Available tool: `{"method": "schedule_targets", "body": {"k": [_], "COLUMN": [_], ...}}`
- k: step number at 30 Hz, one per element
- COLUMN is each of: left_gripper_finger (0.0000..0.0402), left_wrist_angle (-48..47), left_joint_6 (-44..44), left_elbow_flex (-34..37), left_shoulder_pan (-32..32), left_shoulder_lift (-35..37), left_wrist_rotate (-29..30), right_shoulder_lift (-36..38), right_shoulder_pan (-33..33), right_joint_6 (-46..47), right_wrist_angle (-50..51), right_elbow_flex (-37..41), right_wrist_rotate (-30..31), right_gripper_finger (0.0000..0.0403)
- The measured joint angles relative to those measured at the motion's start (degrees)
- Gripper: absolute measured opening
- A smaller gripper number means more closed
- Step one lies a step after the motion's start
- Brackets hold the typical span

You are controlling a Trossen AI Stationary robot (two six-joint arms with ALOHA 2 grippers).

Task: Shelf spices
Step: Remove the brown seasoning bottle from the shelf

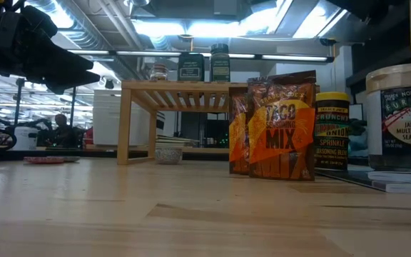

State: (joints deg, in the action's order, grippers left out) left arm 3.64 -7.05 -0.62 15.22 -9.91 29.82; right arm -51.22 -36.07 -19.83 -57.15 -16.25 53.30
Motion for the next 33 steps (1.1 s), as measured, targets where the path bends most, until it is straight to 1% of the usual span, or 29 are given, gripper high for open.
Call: {"method": "schedule_targets", "body": {"k": [4,8,11,17,20,27,30,33], "left_gripper_finger": [0.0241,0.0241,0.0241,0.0241,0.0241,0.0241,0.0241,0.0241], "left_wrist_angle": [0.0,0.0,0.0,0.3,4.8,24.2,27.9,28.8], "left_joint_6": [0.0,0.0,0.1,5.8,10.0,24.8,28.3,27.9], "left_elbow_flex": [0.0,0.0,0.0,0.0,0.0,0.0,0.0,0.0], "left_shoulder_pan": [0.0,0.0,0.0,0.0,0.0,-0.1,-1.1,-3.2], "left_shoulder_lift": [0.0,0.0,0.0,0.0,0.0,0.0,0.0,0.0], "left_wrist_rotate": [0.0,0.0,0.0,1.0,5.1,17.8,22.8,23.5], "right_shoulder_lift": [0.3,0.3,0.3,0.3,0.3,0.2,0.2,0.2], "right_shoulder_pan": [2.4,5.3,6.4,9.0,10.3,11.8,11.8,12.7], "right_joint_6": [-0.1,0.0,0.1,0.1,0.1,0.1,0.3,0.2], "right_wrist_angle": [0.0,-0.1,0.0,0.4,1.1,6.8,8.2,8.3], "right_elbow_flex": [0.0,-0.1,-1.2,-2.8,-3.5,-6.1,-6.6,-6.6], "right_wrist_rotate": [-1.1,-5.2,-7.0,-7.5,-7.9,-9.4,-9.4,-9.5], "right_gripper_finger": [0.0392,0.0392,0.0392,0.0392,0.0392,0.0392,0.0392,0.0392]}}
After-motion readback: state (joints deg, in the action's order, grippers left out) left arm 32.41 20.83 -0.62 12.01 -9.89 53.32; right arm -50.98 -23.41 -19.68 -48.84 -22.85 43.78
